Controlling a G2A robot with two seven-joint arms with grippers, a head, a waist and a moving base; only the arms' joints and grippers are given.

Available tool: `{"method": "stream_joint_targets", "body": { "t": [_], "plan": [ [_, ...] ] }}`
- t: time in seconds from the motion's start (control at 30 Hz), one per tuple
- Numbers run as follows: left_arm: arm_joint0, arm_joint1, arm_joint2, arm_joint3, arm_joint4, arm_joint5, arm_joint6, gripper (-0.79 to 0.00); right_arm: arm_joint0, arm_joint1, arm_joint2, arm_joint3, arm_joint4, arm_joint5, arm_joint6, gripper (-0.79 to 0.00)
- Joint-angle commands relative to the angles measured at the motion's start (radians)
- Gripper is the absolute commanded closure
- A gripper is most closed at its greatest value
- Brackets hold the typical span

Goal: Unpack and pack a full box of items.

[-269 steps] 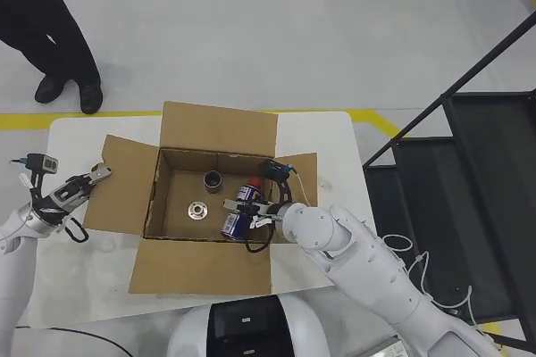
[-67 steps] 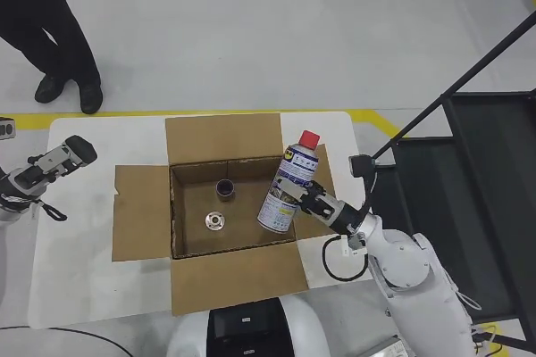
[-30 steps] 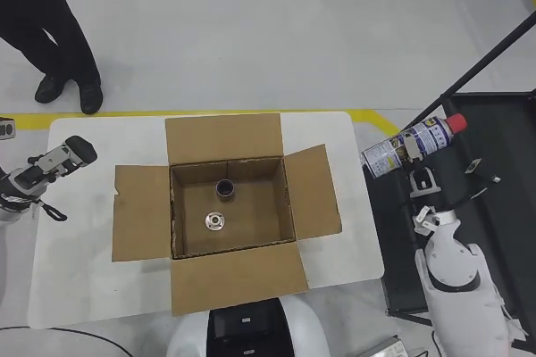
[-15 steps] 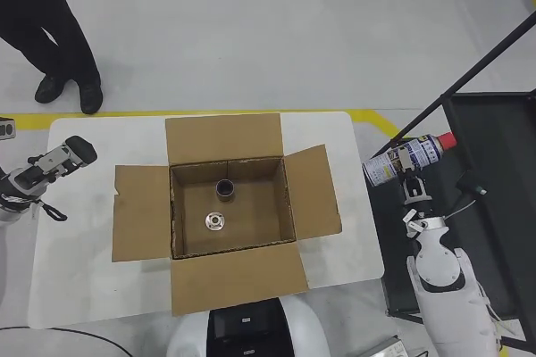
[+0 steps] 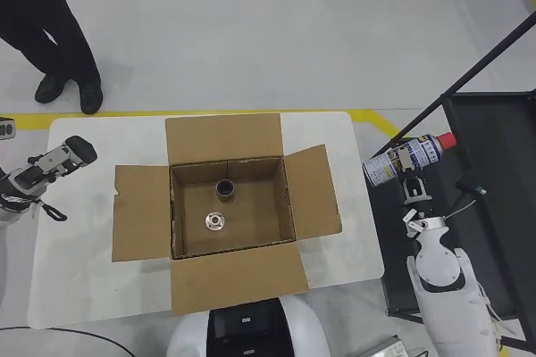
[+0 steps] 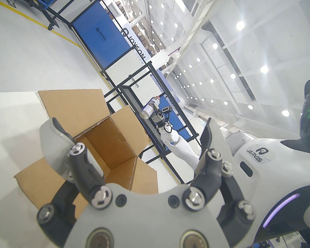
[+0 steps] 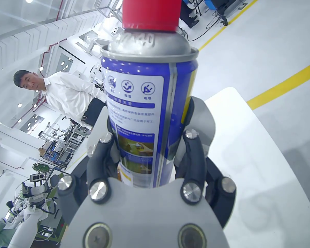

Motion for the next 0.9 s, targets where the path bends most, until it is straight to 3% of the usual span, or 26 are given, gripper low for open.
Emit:
{"method": "stream_joint_targets", "body": {
  "t": [0.0, 0.43, 0.57, 0.67, 0.87],
  "plan": [
    [0.0, 0.0, 0.0, 0.0, 0.0, 0.0, 0.0, -0.785, 0.0, 0.0, 0.0, 0.0, 0.0, 0.0, 0.0, 0.0],
    [0.0, 0.0, 0.0, 0.0, 0.0, 0.0, 0.0, -0.785, 0.009, -0.001, -0.007, 0.028, -0.048, -0.018, -0.018, 0.0],
    [0.0, 0.0, 0.0, 0.0, 0.0, 0.0, 0.0, -0.785, 0.028, -0.009, -0.031, 0.12, -0.076, -0.106, -0.128, 0.0],
    [0.0, 0.0, 0.0, 0.0, 0.0, 0.0, 0.0, -0.785, 0.042, -0.012, -0.041, 0.223, -0.205, -0.191, -0.244, 0.0],
    [0.0, 0.0, 0.0, 0.0, 0.0, 0.0, 0.0, -0.785, 0.078, -0.018, -0.067, 0.378, -0.468, -0.239, -0.447, 0.0]
  ]
}}
